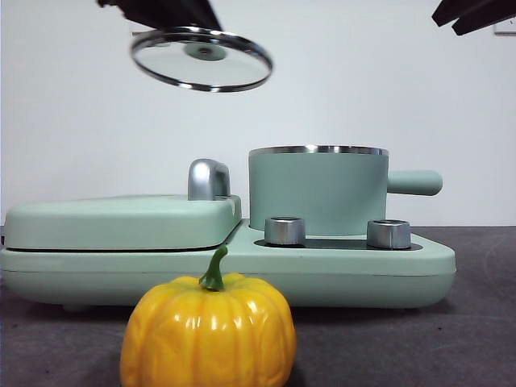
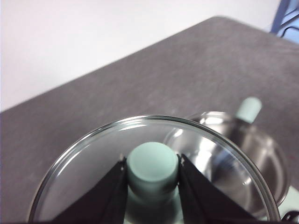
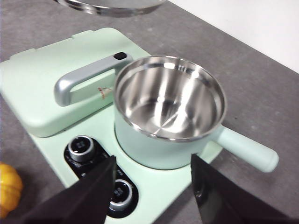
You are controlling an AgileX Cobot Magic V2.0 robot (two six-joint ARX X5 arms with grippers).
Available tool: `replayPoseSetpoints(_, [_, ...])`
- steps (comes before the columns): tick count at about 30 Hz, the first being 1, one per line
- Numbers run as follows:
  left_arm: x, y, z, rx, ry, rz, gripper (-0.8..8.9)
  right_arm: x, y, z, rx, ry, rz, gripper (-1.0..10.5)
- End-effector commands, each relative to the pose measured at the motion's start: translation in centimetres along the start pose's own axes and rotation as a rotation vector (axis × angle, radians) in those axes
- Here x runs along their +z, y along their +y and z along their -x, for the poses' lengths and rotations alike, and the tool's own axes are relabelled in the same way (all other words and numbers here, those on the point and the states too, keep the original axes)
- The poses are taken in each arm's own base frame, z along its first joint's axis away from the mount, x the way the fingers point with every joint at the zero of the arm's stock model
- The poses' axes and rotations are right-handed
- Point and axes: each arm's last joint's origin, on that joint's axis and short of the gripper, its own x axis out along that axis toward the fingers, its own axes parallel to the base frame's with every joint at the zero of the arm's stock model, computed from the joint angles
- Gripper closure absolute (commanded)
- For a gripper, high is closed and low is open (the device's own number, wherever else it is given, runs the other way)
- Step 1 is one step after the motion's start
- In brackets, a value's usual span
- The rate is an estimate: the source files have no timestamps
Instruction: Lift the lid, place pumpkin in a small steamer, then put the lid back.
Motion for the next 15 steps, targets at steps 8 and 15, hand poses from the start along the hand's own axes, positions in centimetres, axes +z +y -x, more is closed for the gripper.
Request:
replayPoseSetpoints(8, [0.1,2.3,4.1,0.100,-0.040,0.037,8.02,0.8,1.2,-0.2,0.073,-0.026,0.025,6.9])
replayPoseSetpoints(15, [-1.9,3.0,6.9,0.161,-0.021,0.066,8.02,1.1,2.3,-0.8,0.145,-0.024,0.053,6.9])
